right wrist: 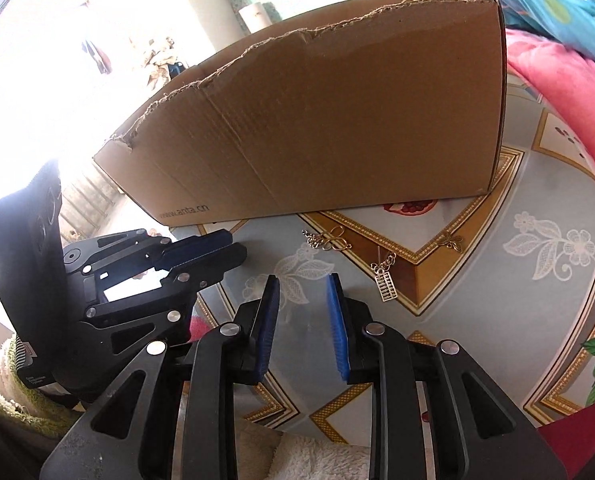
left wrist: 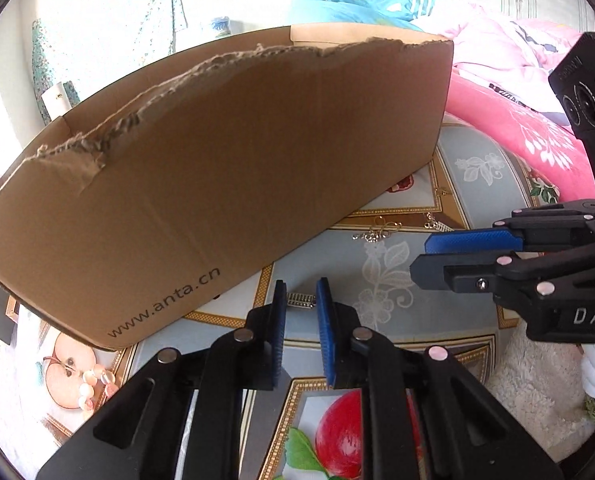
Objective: Organize jewelry
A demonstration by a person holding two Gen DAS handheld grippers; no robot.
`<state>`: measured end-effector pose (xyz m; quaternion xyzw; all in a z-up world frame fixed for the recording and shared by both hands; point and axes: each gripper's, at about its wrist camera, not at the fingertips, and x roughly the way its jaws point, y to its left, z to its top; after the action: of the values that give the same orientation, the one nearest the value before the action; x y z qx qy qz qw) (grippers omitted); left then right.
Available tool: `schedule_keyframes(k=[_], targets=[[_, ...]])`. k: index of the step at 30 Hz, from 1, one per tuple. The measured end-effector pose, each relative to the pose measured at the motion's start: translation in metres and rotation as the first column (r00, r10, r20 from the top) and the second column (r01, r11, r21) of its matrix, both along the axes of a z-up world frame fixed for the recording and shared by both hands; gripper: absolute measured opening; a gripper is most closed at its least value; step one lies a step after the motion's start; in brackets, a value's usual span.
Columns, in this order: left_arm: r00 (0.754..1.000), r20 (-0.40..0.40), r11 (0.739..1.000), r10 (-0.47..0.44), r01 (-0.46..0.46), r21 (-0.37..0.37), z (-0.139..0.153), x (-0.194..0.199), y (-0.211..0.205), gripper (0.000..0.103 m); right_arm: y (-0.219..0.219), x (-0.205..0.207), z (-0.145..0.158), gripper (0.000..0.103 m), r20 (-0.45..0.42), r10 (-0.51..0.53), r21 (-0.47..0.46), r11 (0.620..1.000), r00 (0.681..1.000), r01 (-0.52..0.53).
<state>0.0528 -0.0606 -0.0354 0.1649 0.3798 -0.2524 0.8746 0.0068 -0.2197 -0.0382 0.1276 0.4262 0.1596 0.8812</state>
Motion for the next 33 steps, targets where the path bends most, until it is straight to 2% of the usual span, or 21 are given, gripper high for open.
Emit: schedule_keyframes(k=[11,16,24,28,33], targets=[[0.998,-0.015,0.998,0.055,-0.055,-0.008,0.001,-0.017,0.014,0.014,0.008,-0.005,0.008,0.025,0.041,-0.003,-0.043,0.999,0.999,0.004],[0.997,-0.022,0.997,0.069,-0.069,-0.034,0.000,-0.018,0.016,0.014,0.017,0.002,0.012,0.018,0.059,0.011,-0.104,0.995,0.998,-0.005],[0.998,-0.018,0.997,0.064,-0.065,-0.049,0.000,-0.018,0.018,0.015,0.033,0.022,0.012,0.014,0.079,0.045,-0.197,0.980,0.996,-0.028],[0.998,-0.022,0.996,0.064,-0.065,-0.059,0.000,-0.019,0.020,0.015,0.037,0.031,0.008,0.013,0.055,0.053,-0.206,0.978,0.997,-0.040],[0.998,-0.024,0.996,0.063,-0.064,-0.064,0.000,-0.018,0.020,0.015,0.038,0.031,0.009,0.013,0.015,0.087,-0.151,0.985,0.996,-0.083]])
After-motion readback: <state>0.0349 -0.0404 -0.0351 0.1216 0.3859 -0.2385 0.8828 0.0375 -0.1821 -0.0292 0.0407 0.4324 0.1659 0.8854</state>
